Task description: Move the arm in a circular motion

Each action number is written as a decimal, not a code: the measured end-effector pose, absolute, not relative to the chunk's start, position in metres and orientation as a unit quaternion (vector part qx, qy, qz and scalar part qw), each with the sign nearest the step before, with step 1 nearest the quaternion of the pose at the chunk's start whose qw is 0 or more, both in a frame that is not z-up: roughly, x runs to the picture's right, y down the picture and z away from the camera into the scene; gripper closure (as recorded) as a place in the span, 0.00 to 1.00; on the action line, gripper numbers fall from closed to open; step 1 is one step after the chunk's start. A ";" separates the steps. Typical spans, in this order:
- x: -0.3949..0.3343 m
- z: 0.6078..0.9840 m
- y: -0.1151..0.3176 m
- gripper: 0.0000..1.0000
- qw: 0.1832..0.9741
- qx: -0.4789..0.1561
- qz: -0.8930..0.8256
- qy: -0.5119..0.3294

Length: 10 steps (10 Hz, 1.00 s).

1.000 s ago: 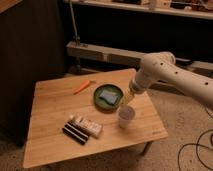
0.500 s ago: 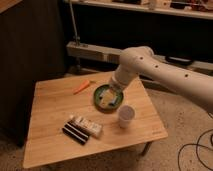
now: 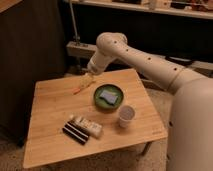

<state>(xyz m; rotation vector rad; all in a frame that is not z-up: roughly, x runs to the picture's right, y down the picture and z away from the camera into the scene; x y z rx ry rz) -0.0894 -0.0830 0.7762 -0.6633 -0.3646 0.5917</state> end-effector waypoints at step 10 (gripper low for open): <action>0.095 0.841 -0.040 0.20 0.830 -0.297 0.471 -0.020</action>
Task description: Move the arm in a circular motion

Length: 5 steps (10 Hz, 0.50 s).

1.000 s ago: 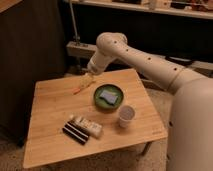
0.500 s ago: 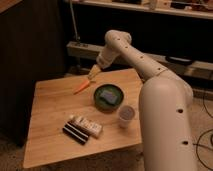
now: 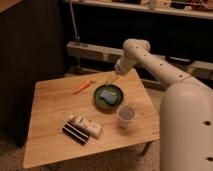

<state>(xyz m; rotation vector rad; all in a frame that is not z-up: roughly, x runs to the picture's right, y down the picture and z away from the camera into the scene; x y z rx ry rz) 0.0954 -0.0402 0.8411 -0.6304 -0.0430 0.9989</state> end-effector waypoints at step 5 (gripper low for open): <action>0.082 0.743 0.042 0.20 0.856 -0.278 0.437 -0.001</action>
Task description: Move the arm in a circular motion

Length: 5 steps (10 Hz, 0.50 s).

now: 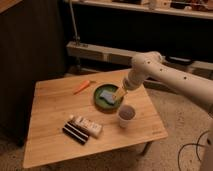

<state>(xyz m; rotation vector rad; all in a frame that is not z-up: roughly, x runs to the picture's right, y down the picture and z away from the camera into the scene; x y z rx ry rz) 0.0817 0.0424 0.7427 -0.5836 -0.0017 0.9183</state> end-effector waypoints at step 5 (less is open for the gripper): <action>-0.043 0.673 0.028 0.20 0.910 -0.266 0.313 -0.061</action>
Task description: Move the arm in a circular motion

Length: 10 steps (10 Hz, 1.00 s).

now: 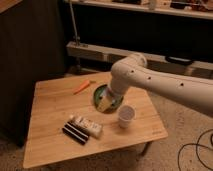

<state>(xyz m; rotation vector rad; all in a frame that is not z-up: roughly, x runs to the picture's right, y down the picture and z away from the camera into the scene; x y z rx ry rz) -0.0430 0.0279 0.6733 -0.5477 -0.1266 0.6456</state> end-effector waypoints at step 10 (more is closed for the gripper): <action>-0.113 0.799 -0.088 0.20 0.894 -0.286 0.320 -0.132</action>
